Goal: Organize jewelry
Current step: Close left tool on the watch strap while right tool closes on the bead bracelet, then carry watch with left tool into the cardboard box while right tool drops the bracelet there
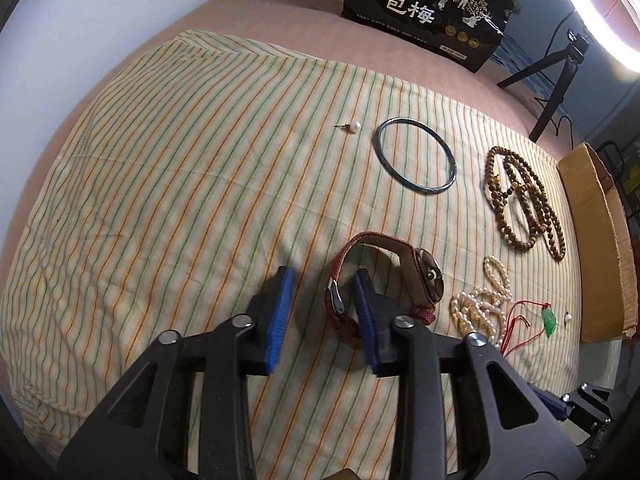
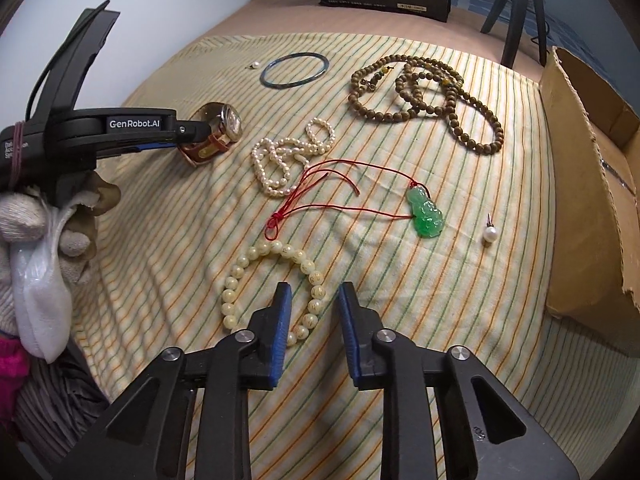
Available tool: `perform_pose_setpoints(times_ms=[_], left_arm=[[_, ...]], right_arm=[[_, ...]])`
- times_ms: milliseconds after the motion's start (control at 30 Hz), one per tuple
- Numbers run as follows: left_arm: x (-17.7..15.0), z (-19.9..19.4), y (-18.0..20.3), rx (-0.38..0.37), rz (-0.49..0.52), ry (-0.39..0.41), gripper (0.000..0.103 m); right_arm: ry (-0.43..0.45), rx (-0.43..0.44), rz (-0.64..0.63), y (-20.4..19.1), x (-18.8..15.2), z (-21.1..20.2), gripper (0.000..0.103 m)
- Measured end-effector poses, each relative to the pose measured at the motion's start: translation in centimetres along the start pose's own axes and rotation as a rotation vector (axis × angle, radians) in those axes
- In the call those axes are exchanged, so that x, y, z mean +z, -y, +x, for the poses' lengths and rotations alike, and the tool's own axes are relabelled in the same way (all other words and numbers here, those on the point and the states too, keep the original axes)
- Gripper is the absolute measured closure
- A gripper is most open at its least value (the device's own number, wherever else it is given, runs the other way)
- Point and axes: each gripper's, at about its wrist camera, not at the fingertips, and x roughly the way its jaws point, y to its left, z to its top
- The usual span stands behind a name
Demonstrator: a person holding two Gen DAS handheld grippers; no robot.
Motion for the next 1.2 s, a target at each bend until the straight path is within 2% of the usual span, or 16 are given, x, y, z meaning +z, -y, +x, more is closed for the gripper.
perform_pose_setpoints(times_ms=[33,100,167,333,833,1200], left_arm=[[0.0,0.0,0.0,0.001,-0.001,0.001,0.077],[0.0,0.0,0.1,0.004,-0.001,0.003,0.081],[0.1,-0.1,0.1,-0.001,-0.007,0.002,0.090],[0.4,-0.7,0.3,-0.010,-0.013,0.013,0.096],[0.3,-3.9,0.0,-0.046,-0.038,0.083,0.096],[0.6,-7.6,4.3,-0.138,0.028,0.147,0.096]], right_arm=[[-0.001,-0.005,-0.004,-0.1,0.1,0.1,0.094],[-0.001,0.008,0.001,-0.1,0.2,0.2,0.096],[0.003,0.021,0.011,0.0,0.1,0.1,0.096],[0.030,0.040,0.025,0.4,0.3,-0.6,0.097],[0.162,0.048,0.025,1.3,-1.0,-6.1,0.097],[0.254,0.039,0.051,3.7,-0.9,-10.2,0.097]])
